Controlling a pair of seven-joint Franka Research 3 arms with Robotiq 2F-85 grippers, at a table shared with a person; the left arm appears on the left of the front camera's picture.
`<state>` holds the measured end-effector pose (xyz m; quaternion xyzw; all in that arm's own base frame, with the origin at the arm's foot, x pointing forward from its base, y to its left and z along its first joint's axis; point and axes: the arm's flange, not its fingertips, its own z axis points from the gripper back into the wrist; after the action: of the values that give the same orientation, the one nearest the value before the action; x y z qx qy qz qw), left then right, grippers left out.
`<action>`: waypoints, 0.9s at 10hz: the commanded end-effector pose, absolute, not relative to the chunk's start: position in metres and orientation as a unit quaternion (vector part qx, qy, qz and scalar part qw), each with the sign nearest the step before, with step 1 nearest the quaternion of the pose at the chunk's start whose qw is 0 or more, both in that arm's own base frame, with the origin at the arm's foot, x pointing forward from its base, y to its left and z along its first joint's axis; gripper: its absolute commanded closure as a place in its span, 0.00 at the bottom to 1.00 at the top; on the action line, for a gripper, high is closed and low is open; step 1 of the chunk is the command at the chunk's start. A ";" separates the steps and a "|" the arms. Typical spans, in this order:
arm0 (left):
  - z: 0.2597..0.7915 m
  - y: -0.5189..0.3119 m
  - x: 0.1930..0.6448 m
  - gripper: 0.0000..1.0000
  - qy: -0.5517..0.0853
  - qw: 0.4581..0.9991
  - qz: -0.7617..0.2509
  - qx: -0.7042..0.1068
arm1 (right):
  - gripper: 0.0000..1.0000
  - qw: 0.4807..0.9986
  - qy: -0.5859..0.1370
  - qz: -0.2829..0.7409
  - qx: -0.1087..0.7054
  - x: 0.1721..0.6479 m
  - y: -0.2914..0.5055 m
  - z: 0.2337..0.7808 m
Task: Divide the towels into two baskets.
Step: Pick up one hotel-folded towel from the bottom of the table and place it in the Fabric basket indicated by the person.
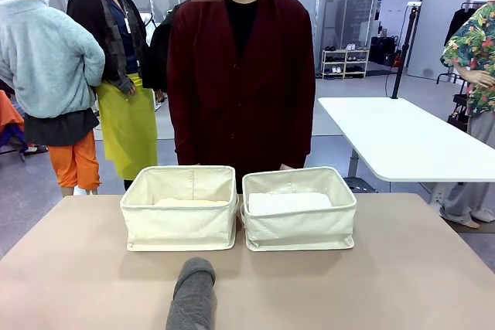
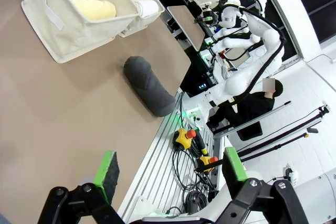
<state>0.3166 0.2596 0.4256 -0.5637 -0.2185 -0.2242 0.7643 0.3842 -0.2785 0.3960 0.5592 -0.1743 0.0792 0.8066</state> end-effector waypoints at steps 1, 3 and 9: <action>0.427 0.258 0.309 0.00 -0.219 0.762 -0.228 -0.565 | 0.00 0.817 -0.184 0.106 0.537 0.382 -0.268 0.426; 0.427 0.258 0.309 0.00 -0.219 0.762 -0.228 -0.565 | 0.00 0.817 -0.184 0.106 0.537 0.382 -0.268 0.426; 0.427 0.258 0.309 0.00 -0.219 0.762 -0.228 -0.565 | 0.00 0.817 -0.184 0.106 0.537 0.382 -0.268 0.426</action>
<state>0.3167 0.2594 0.4257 -0.5637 -0.2184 -0.2244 0.7643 0.3844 -0.2694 0.4249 0.5437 -0.1875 0.1071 0.8110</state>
